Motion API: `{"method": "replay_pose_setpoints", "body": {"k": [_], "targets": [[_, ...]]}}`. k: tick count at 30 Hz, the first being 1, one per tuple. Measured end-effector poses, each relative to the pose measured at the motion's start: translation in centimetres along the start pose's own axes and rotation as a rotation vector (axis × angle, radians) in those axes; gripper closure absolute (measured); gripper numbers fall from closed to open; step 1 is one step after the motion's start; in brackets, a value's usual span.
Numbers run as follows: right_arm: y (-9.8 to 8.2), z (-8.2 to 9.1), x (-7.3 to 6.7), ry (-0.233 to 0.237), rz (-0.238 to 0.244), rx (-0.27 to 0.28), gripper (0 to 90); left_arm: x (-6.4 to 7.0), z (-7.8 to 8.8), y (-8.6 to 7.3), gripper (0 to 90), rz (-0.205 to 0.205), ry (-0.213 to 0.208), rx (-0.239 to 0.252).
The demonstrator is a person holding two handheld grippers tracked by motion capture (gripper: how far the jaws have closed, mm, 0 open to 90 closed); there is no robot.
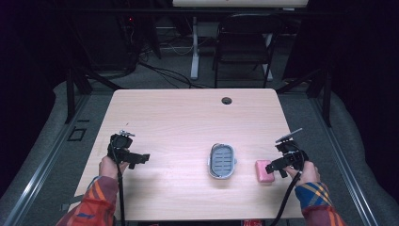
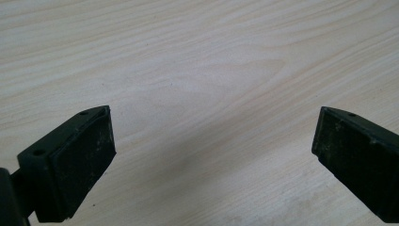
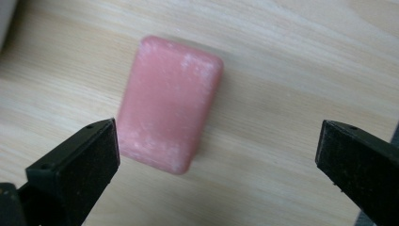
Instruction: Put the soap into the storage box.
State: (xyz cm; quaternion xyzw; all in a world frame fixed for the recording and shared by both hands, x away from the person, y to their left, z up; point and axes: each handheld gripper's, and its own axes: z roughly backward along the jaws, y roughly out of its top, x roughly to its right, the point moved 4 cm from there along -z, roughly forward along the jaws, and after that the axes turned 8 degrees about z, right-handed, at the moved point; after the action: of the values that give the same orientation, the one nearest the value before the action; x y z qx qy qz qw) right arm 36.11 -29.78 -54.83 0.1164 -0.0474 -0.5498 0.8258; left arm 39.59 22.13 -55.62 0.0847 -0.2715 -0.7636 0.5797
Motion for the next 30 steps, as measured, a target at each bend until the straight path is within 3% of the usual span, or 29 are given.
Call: {"method": "replay_pose_setpoints", "body": {"k": [2,5,11,17,23,26,29,30], "targets": [[0.2,0.1,-0.1,0.016,-0.008,-0.015,0.0,0.0,-0.1,0.0,0.0,0.002,0.001,-0.004],[1.4,0.1,-0.7,0.016,-0.058,0.003,0.0,0.0,-0.2,0.0,0.0,-0.002,0.002,-0.011],[2.3,-1.0,-1.5,0.031,-0.063,-0.077,0.0,0.0,-0.1,0.0,0.0,0.002,0.005,-0.009],[2.6,-2.2,-1.7,0.037,-0.085,-0.108,0.0,0.0,-0.2,0.0,0.0,-0.001,0.007,-0.015],[2.8,-2.7,-2.1,0.026,-0.067,-0.14,0.0,0.1,-0.2,0.0,0.0,-0.007,0.005,-0.013],[3.0,-2.9,-2.3,0.027,-0.071,-0.13,0.0,0.1,-0.2,0.0,0.0,-0.008,0.004,-0.015],[3.2,-3.3,-2.7,0.007,-0.028,-0.161,0.0,0.1,-0.2,0.0,0.0,-0.007,0.006,-0.014],[3.3,-3.4,-2.9,0.004,-0.042,-0.16,0.2,0.0,-0.2,0.0,0.0,-0.008,0.006,-0.014]]}}
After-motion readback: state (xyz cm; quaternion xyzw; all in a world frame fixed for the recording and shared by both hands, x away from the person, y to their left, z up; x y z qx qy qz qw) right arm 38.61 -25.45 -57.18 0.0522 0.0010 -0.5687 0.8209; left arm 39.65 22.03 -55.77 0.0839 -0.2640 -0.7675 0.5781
